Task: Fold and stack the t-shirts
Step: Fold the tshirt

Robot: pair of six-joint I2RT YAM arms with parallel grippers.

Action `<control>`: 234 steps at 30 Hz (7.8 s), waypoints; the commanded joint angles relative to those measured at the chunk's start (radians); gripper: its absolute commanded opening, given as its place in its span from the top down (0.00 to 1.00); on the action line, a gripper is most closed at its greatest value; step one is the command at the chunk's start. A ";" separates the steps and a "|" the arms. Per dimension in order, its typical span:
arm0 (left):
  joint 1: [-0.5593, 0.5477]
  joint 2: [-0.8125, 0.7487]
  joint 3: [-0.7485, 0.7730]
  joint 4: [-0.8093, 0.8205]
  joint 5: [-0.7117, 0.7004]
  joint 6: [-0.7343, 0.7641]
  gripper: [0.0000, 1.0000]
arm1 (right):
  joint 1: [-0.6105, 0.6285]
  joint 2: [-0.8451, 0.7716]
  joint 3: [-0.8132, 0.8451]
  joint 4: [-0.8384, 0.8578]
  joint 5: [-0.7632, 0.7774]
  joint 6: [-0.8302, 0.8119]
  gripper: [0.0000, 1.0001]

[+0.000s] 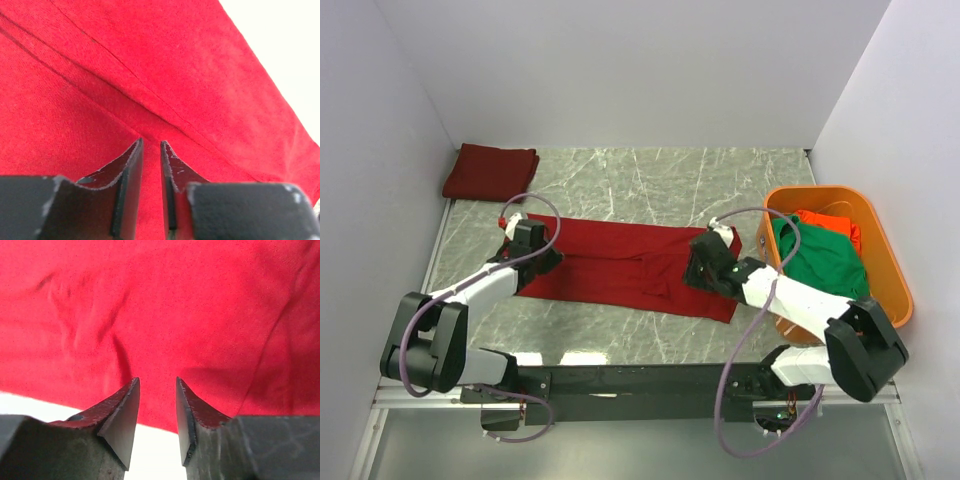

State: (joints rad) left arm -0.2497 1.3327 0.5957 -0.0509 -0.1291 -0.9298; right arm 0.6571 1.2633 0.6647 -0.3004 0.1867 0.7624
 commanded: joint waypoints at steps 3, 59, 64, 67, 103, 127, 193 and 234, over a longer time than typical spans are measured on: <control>-0.040 0.028 -0.017 0.003 -0.036 0.002 0.76 | -0.089 0.077 0.053 0.041 -0.010 0.020 0.51; -0.640 0.191 0.240 0.114 0.072 -0.231 0.74 | -0.172 1.182 1.556 -0.333 -0.176 -0.617 0.30; -0.516 0.088 0.211 0.054 0.063 -0.139 0.71 | -0.182 1.018 1.475 -0.296 -0.115 -0.537 0.26; -0.444 0.057 0.190 0.014 0.074 -0.093 0.69 | -0.200 0.915 1.377 -0.293 -0.082 -0.444 0.26; -0.250 -0.070 0.107 -0.017 0.167 -0.001 0.68 | -0.272 1.038 1.203 -0.313 -0.064 -0.339 0.33; -0.168 -0.012 0.112 0.069 0.227 -0.030 0.64 | -0.290 1.153 1.636 -0.298 -0.119 -0.525 0.26; -0.510 -0.533 -0.214 -0.478 -0.129 -0.333 0.62 | 0.498 -0.162 -0.402 0.228 -0.492 0.515 0.43; -0.652 -0.644 -0.318 -0.566 0.092 -0.450 0.58 | 0.210 -0.473 -0.399 -0.147 -0.513 0.242 1.00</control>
State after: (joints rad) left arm -0.8726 0.7223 0.2840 -0.5327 -0.0483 -1.2858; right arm 0.8574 0.7868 0.2291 -0.4477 -0.2935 1.0328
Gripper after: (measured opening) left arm 0.426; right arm 0.017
